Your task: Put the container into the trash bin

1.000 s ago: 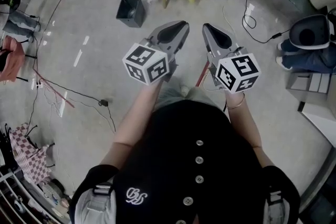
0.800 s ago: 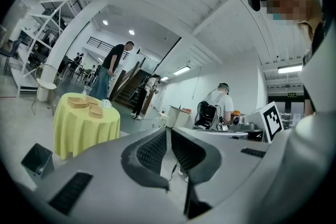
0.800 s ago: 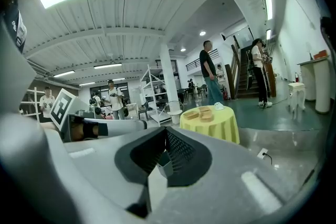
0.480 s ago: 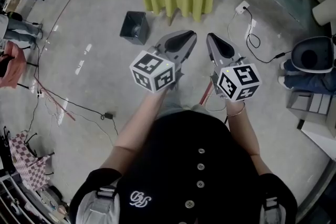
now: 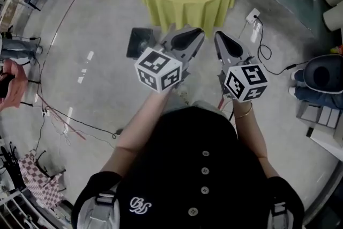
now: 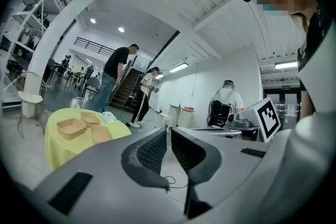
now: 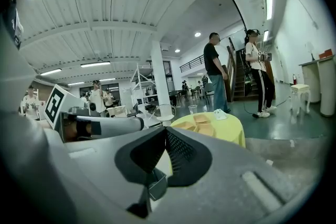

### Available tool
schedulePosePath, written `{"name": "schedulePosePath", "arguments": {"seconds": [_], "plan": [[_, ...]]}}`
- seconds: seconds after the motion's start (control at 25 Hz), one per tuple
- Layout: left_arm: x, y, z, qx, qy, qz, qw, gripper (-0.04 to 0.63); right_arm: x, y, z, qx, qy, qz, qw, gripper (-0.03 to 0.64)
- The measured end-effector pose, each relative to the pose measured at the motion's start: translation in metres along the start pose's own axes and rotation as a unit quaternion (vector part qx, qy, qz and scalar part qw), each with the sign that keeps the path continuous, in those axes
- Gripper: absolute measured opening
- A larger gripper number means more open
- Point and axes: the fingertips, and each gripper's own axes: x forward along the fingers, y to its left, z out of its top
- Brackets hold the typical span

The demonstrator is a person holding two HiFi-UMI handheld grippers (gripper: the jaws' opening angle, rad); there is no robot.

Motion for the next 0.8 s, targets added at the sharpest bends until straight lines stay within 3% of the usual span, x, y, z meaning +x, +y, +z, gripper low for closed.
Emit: {"name": "schedulePosePath", "arguments": {"seconds": [0.4, 0.8], "plan": [[0.051, 0.055, -0.001, -0.011, 0.029, -0.025, 0.9992, 0.037, 0.056, -0.046, 0.003, 0.012, 0.021, -0.024, 0.999, 0.0], [0.101, 0.116, 0.004, -0.013, 0.041, 0.0, 0.9991, 0.037, 0.12, -0.105, 0.007, 0.02, 0.035, -0.016, 0.999, 0.0]]}}
